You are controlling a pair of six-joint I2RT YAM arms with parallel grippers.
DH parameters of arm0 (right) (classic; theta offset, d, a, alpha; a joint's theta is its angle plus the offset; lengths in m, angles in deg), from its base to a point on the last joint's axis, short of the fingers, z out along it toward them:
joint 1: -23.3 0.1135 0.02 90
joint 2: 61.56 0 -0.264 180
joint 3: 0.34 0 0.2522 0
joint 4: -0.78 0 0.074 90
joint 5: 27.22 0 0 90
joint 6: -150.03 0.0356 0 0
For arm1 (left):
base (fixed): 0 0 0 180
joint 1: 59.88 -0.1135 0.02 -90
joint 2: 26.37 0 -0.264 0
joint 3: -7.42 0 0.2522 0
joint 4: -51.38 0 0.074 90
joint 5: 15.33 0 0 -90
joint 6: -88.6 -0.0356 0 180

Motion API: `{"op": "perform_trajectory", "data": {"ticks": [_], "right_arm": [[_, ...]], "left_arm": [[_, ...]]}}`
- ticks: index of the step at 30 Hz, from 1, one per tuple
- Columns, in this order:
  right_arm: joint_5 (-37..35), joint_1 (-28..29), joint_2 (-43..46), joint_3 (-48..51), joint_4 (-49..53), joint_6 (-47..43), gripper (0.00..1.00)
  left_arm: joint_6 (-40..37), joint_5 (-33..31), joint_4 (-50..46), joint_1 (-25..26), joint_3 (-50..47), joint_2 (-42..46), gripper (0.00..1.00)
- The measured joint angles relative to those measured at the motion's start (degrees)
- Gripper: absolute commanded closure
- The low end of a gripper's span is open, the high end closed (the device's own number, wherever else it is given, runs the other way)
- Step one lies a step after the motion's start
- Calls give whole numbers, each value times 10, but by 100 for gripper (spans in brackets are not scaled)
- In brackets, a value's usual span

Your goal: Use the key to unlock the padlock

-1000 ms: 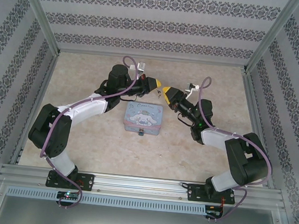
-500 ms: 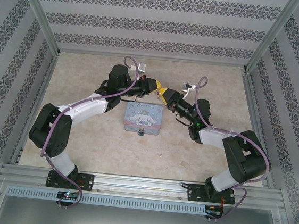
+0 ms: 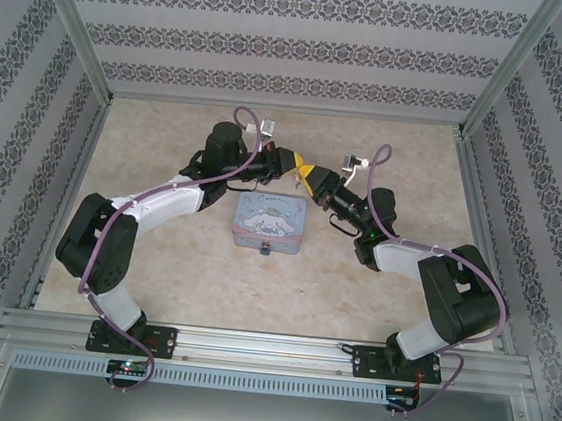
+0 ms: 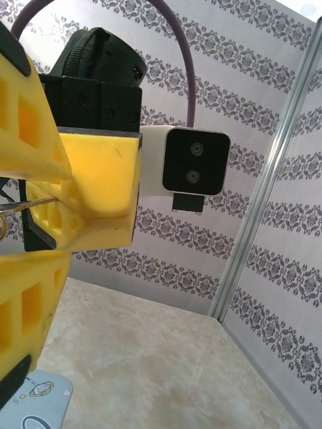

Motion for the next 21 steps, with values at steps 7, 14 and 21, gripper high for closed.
{"op": "perform_trajectory", "data": {"ticks": [7,14,21], "right_arm": [[-1,9,-3,11,-13,5,67],[-5,11,-15,14,-33,17,69],[-10,11,-19,14,-43,26,72]], "left_arm": [[10,-7,3,0,0,0,100],[15,-10,3,0,0,-1,100],[15,-16,12,0,0,-1,100]]}}
